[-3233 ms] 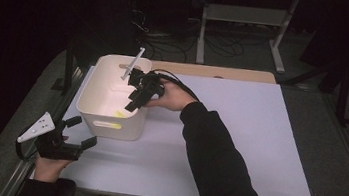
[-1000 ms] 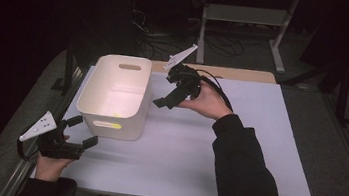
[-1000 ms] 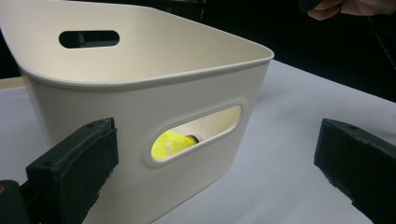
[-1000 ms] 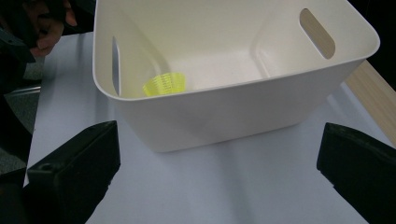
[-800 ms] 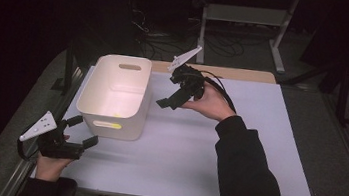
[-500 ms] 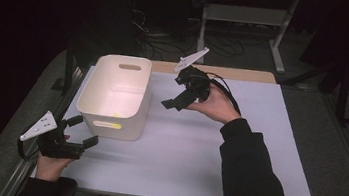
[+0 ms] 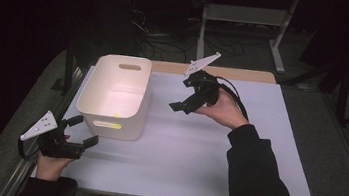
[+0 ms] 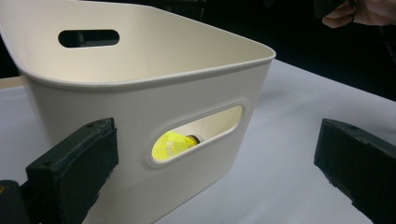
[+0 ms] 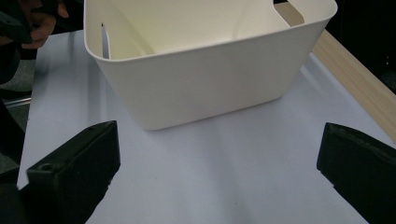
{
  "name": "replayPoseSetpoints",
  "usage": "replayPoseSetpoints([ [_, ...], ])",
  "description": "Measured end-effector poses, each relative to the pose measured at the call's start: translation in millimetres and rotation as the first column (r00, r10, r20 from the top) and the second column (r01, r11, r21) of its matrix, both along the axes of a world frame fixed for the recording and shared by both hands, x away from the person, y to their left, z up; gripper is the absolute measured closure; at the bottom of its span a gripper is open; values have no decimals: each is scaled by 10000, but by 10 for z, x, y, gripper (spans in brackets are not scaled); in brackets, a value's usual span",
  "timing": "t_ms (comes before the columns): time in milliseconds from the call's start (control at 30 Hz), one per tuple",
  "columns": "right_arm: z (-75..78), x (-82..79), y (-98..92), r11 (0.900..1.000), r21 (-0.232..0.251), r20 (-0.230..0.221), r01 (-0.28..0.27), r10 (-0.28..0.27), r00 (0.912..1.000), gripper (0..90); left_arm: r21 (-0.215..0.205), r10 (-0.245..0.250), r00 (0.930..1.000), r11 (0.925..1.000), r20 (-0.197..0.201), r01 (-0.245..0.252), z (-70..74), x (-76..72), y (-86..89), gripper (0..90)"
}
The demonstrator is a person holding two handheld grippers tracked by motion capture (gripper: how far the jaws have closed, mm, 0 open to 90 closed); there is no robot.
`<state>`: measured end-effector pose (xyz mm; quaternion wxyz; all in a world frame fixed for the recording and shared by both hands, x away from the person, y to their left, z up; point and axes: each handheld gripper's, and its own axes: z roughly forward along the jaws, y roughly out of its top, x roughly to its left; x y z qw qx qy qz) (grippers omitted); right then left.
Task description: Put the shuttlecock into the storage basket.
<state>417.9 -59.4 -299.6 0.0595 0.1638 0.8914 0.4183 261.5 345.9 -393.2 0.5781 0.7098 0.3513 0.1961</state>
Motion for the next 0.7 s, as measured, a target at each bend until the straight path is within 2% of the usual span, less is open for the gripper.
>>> replayPoseSetpoints([
  [367,-71,-49,-143,9999,89,31,110,-110,9999,0,49,36,10000,10000,-37,-35,-2,6,0,0],
  [700,-176,-105,-350,9984,282,-70,489,-487,9988,0,25,12,10000,10000,-45,-12,-3,9,-4,0],
])
